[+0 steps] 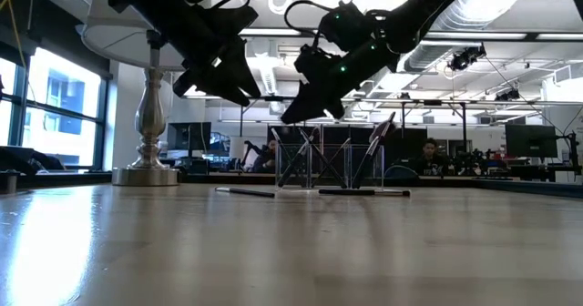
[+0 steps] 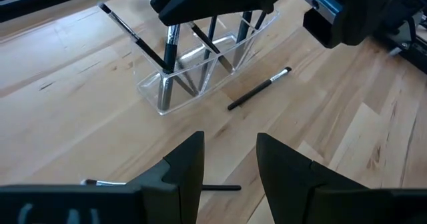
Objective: Put items in baskets/containers
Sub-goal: Put the eyeshadow brush into the transparent organizer
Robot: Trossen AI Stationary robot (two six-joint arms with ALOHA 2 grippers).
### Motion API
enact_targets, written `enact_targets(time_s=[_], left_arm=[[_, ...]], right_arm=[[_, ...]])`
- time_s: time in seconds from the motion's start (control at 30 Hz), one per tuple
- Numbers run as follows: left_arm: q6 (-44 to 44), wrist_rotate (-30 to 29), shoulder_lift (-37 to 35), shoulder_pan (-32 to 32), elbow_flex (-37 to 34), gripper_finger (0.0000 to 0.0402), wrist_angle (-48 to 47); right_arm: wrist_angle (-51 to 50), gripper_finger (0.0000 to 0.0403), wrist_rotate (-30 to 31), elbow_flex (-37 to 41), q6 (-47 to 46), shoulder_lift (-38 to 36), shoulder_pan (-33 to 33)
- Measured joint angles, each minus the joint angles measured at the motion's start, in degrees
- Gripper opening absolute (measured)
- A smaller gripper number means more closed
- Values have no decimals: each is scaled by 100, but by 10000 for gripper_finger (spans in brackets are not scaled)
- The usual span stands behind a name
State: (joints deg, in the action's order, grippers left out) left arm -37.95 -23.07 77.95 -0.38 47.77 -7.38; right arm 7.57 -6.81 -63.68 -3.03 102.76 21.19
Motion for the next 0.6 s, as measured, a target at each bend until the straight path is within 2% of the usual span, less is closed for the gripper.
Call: enact_targets(time_s=[0.2,0.37,0.5,0.6], left_arm=[[13,2,0,0,0,136,-6],[44,5,0,0,0,136,-57],[59,4,0,0,0,136,-51],[60,-19,0,0,0,136,-53]], right_arm=[[-246,94,-3,0,-86,-245,129],[-1150,116,48,0,43,-889,266],[-2049,115,247,0,33,-1464,306],[-2764,98,597,0,30,-1828,240]])
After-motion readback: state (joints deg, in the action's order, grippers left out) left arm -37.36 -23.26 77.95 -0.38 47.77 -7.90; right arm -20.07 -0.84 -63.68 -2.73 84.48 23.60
